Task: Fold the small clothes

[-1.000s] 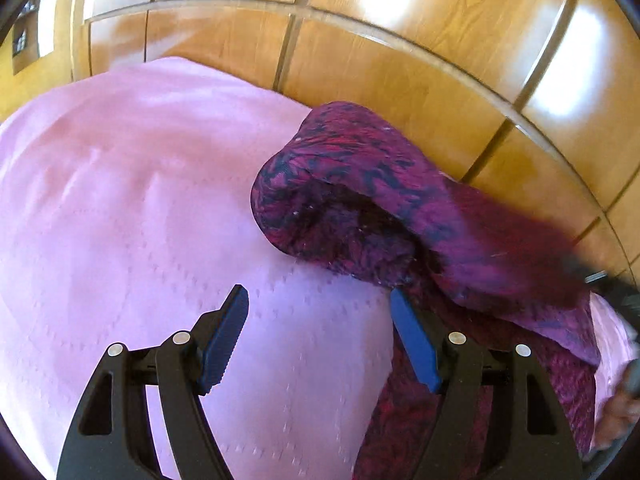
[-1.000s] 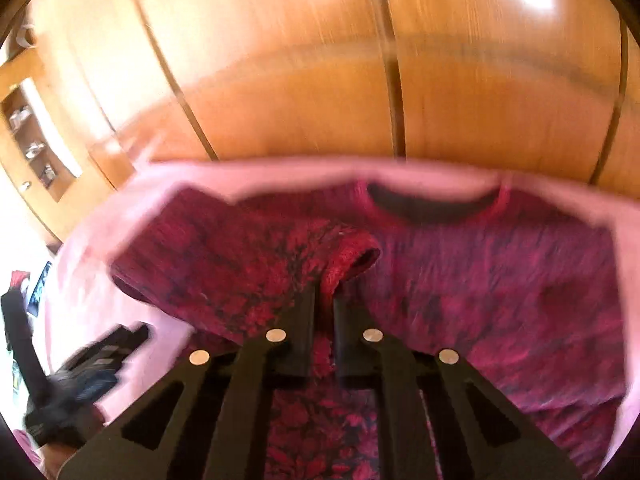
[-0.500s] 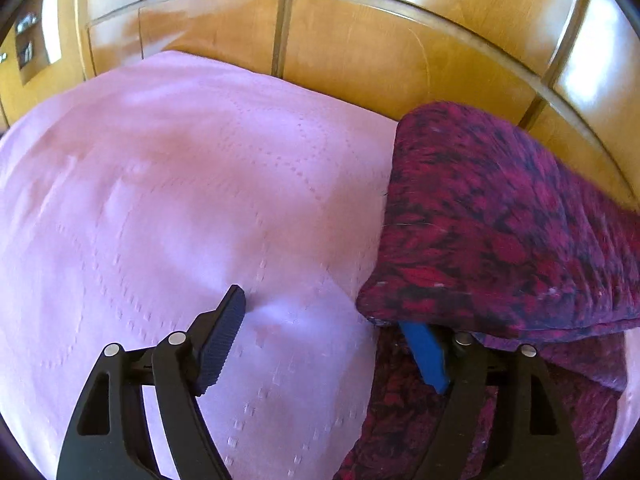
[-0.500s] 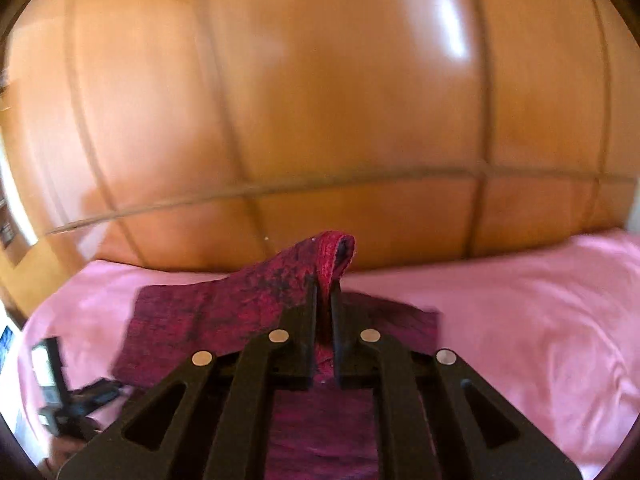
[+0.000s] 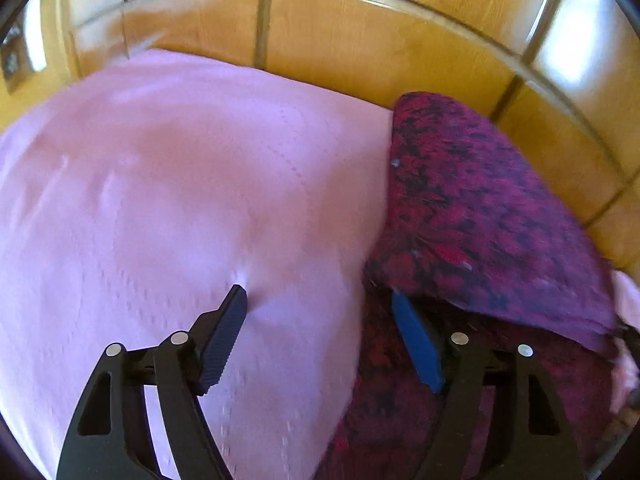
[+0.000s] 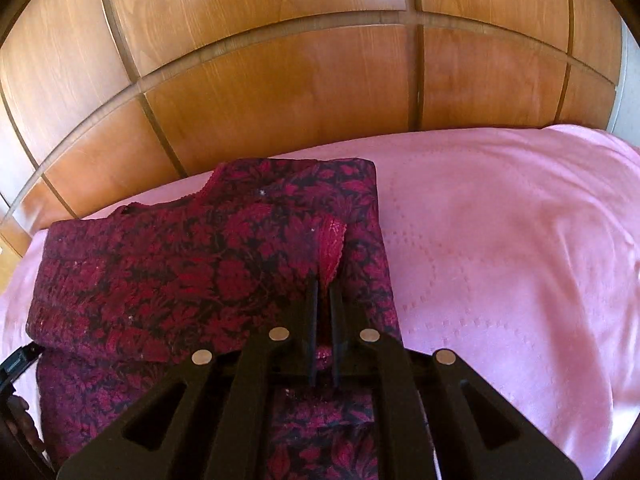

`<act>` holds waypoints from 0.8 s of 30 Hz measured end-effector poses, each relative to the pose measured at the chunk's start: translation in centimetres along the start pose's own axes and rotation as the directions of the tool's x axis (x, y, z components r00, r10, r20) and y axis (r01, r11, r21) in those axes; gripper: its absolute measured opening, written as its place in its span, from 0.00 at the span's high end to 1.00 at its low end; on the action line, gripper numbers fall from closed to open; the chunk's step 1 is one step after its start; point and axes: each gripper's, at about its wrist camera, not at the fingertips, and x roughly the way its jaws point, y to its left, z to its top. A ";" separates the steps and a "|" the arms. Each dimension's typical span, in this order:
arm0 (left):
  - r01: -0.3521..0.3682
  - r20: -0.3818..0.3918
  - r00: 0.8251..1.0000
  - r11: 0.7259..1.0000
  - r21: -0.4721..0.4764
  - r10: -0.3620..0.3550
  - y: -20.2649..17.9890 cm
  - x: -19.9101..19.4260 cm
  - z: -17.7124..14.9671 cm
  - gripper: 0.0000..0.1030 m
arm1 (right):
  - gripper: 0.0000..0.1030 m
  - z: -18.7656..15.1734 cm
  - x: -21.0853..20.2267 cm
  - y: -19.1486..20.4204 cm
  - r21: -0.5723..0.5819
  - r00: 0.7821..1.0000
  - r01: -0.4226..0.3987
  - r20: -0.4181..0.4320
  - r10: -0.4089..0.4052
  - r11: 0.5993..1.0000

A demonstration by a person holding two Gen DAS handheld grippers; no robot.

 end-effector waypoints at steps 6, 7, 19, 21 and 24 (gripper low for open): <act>0.248 0.034 0.969 0.958 -0.144 -0.246 4.6 -2.5 3.2 0.28 | 0.92 -0.7 -0.2 -0.6 0.023 0.998 -0.060 0.027 0.059 0.998; 0.270 0.030 0.963 0.948 -0.166 -0.269 4.9 -2.2 4.0 0.28 | 0.92 -0.8 -0.2 -0.7 0.025 0.998 -0.063 0.032 0.062 0.998; 0.462 -0.115 0.843 0.815 -0.349 -0.526 3.0 8.2 10.8 0.28 | 0.92 -1.6 -0.3 -1.4 0.025 0.994 -0.094 0.061 0.092 0.995; 0.480 -0.112 0.827 0.795 -0.372 -0.552 2.6 9.2 11.5 0.29 | 0.92 -1.6 -0.3 -1.4 0.023 0.994 -0.092 0.063 0.090 0.996; 0.491 -0.069 0.843 0.816 -0.306 -0.533 1.3 8.1 11.7 0.71 | 0.92 -1.6 -0.4 -1.3 0.020 0.994 -0.087 0.062 0.086 0.996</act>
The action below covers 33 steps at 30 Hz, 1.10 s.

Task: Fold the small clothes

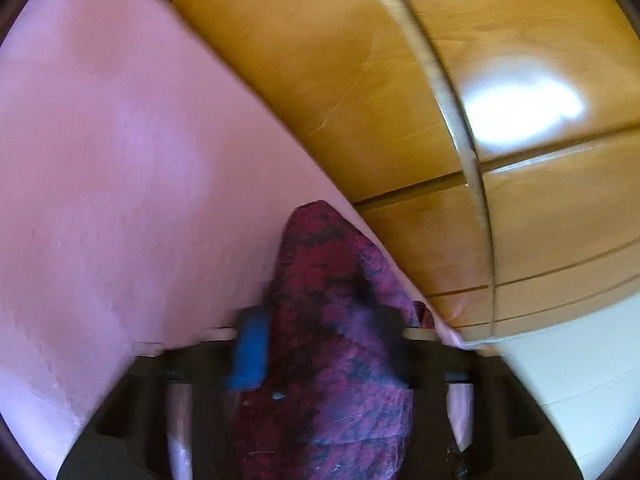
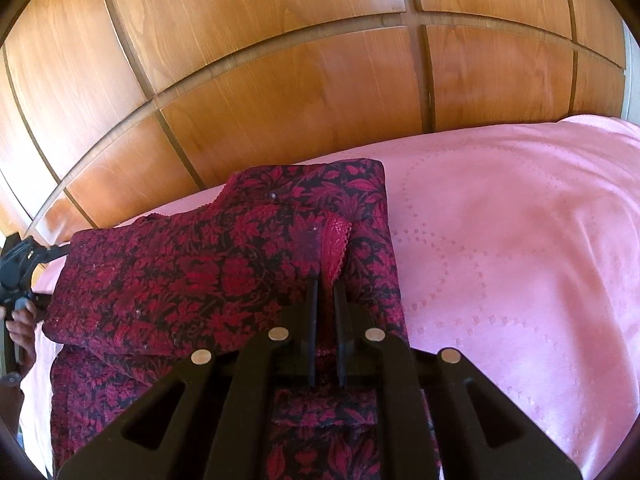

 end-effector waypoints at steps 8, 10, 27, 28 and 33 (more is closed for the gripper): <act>-0.402 0.163 0.915 0.867 0.295 0.369 -2.2 1.0 -4.4 0.80 | 0.92 -0.8 0.0 3.8 -0.209 0.984 0.179 0.023 -0.178 0.961; -0.435 0.181 0.900 0.849 0.299 0.397 -2.3 1.5 -4.6 0.77 | 0.92 -1.1 0.2 4.2 -0.231 0.978 0.207 0.030 -0.205 0.951; -0.500 0.303 0.866 0.661 0.560 0.399 -7.9 -1.5 -15.9 0.58 | 0.56 -0.6 -4.8 7.9 -0.230 0.999 0.035 0.007 -0.034 0.972; -0.503 0.305 0.864 0.663 0.554 0.401 -7.6 -1.2 -15.9 0.58 | 0.56 -1.0 -4.2 8.3 -0.250 0.999 0.040 -0.014 -0.045 0.968; -0.539 0.329 0.842 0.644 0.543 0.428 -7.4 -0.7 -16.5 0.57 | 0.55 -3.3 -1.0 7.9 -0.283 0.996 0.066 -0.041 -0.081 0.957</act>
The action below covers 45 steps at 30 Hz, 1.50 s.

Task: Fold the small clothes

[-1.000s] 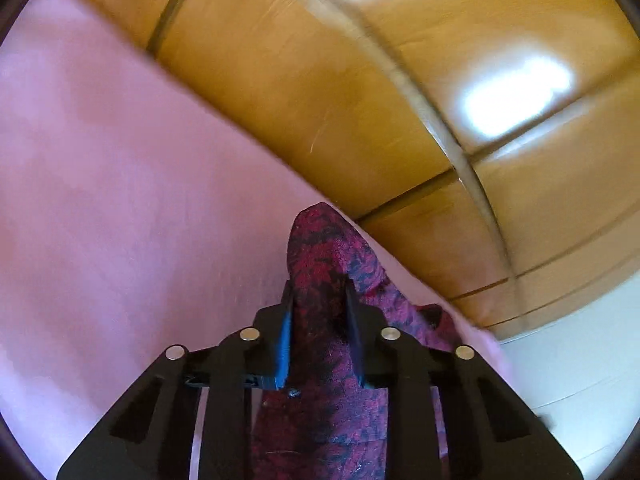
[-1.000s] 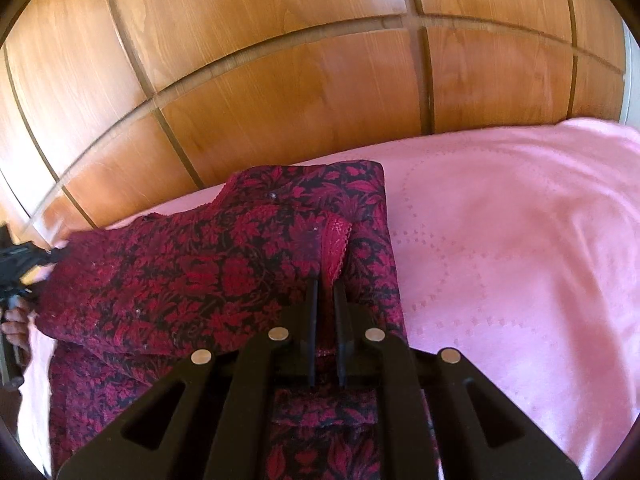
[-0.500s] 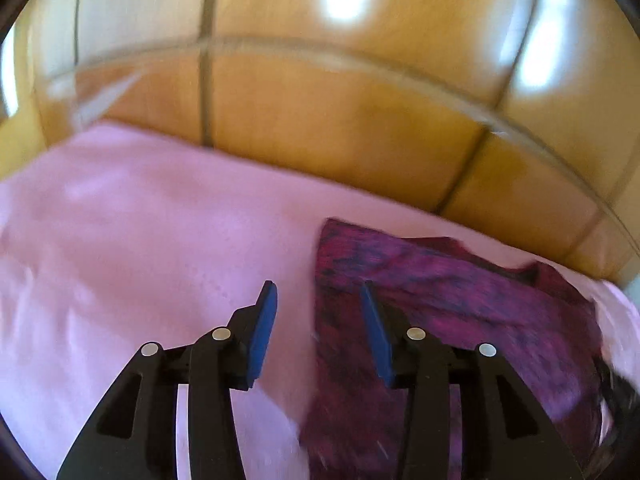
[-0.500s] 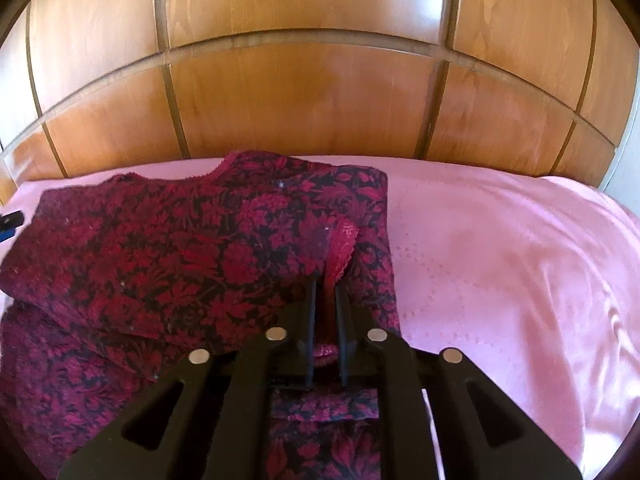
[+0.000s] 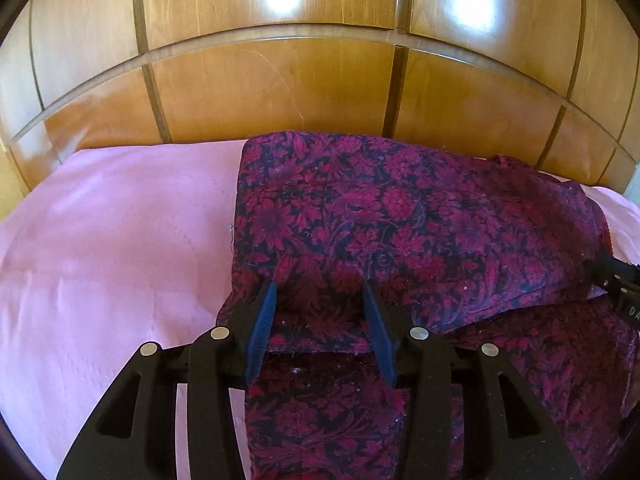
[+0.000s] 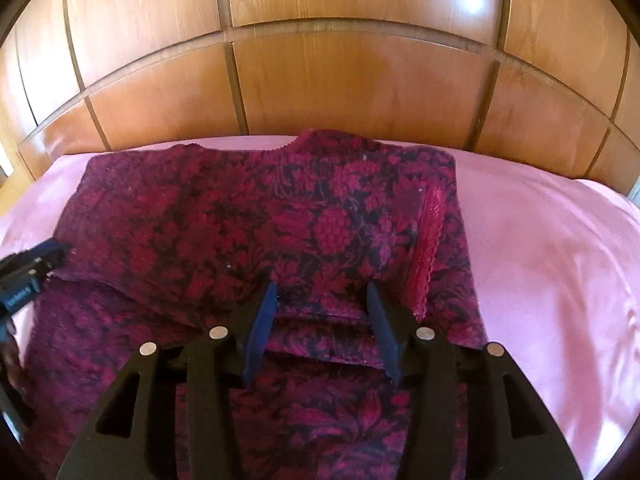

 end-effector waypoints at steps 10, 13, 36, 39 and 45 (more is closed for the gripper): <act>-0.035 0.111 0.993 0.999 -0.019 0.037 -1.6 -8.1 -1.8 0.40 | 0.16 -1.5 -4.5 0.2 0.028 0.999 -0.005 0.032 0.004 1.000; -0.024 0.142 0.989 1.000 -0.020 0.026 -1.7 -10.6 -2.8 0.40 | 0.17 -2.8 -6.0 -0.3 0.026 0.999 -0.004 0.036 0.003 1.000; -0.016 0.052 0.998 0.999 -0.036 0.018 -0.2 -13.7 -11.2 0.40 | 0.14 -16.4 -12.7 -9.0 0.229 0.993 -0.002 -0.111 0.028 0.973; -0.023 0.035 0.999 0.999 -0.040 0.024 0.3 -13.5 -12.2 0.40 | 0.15 -16.8 -13.5 -8.8 0.211 0.993 -0.012 -0.112 0.037 0.977; -0.041 -0.007 0.999 0.997 -0.065 0.041 1.6 -13.3 -14.2 0.40 | 0.15 -17.4 -14.4 -8.1 0.205 0.993 -0.033 -0.108 0.056 0.978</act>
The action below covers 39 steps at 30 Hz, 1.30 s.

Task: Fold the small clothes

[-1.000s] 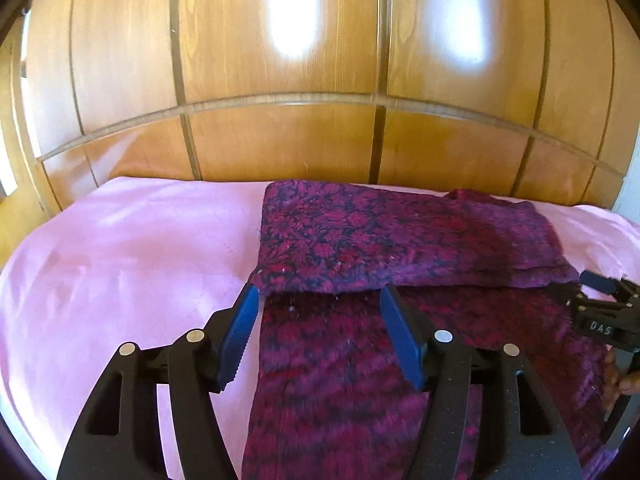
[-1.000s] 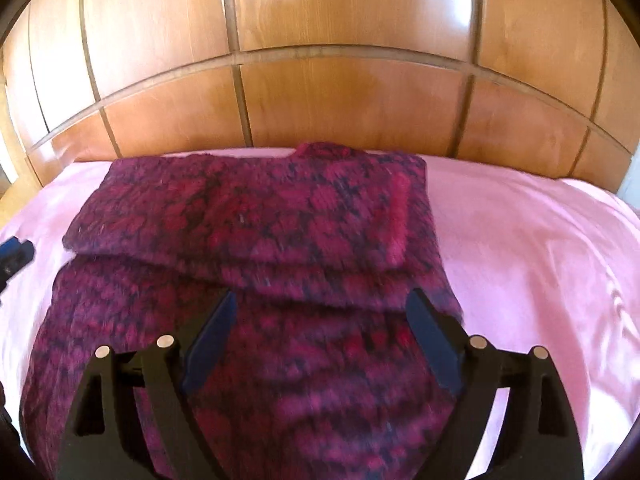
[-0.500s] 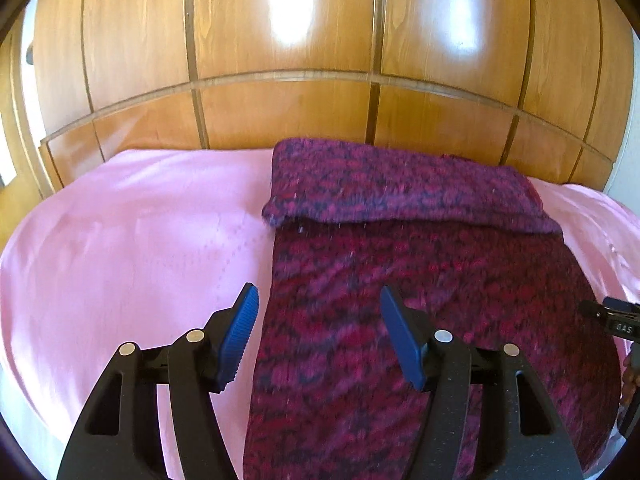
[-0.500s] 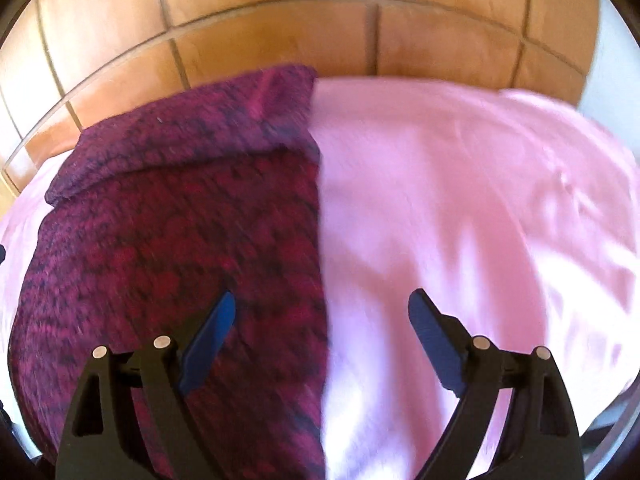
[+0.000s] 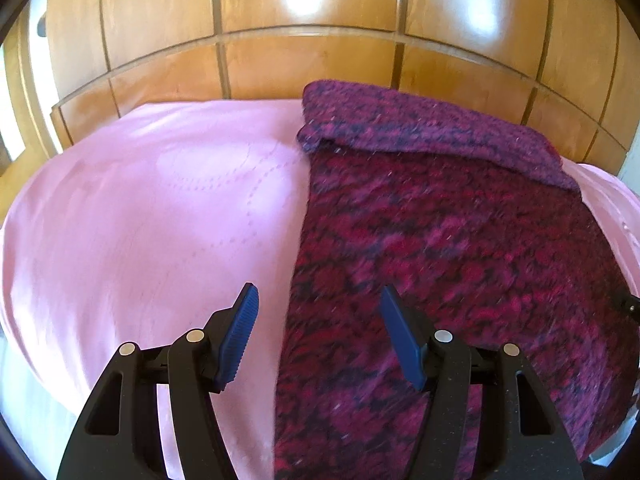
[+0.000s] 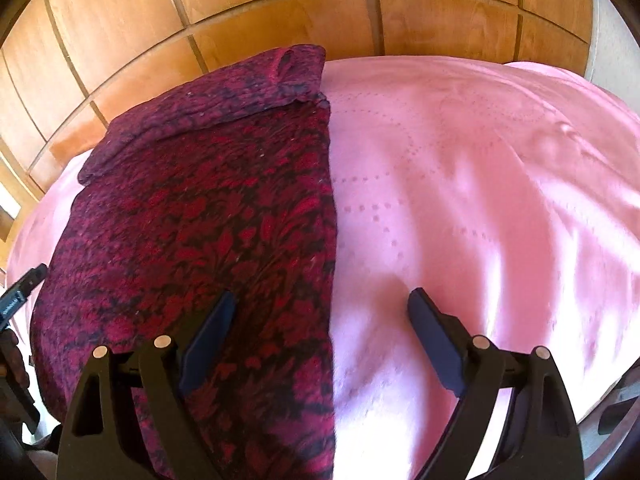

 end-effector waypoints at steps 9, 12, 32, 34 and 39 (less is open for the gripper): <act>0.012 -0.033 0.999 1.000 -0.015 -0.013 1.3 -0.2 -2.1 0.40 | 0.29 -1.7 -1.4 1.4 -0.054 0.996 -0.078 -0.045 0.076 0.995; 0.015 -0.037 0.999 1.000 -0.007 -0.015 1.5 -0.4 -2.5 0.35 | 0.32 -2.6 -1.9 2.1 -0.082 0.993 -0.100 -0.072 0.094 0.992; 0.348 -0.224 0.920 0.933 0.094 -0.321 2.4 -4.1 -6.6 0.84 | 0.76 -4.8 -3.2 1.6 0.030 0.939 -0.243 -0.241 0.243 0.969; 0.382 -0.215 0.907 0.923 0.053 -0.363 3.1 -4.5 -5.9 0.85 | 0.80 -4.1 -4.2 1.8 0.030 0.930 -0.290 -0.225 0.289 0.957; 0.493 -0.150 0.852 0.865 -0.093 -0.502 5.2 -5.3 -3.1 0.86 | 0.81 -1.3 -5.5 2.2 0.078 0.891 -0.424 -0.141 0.431 0.902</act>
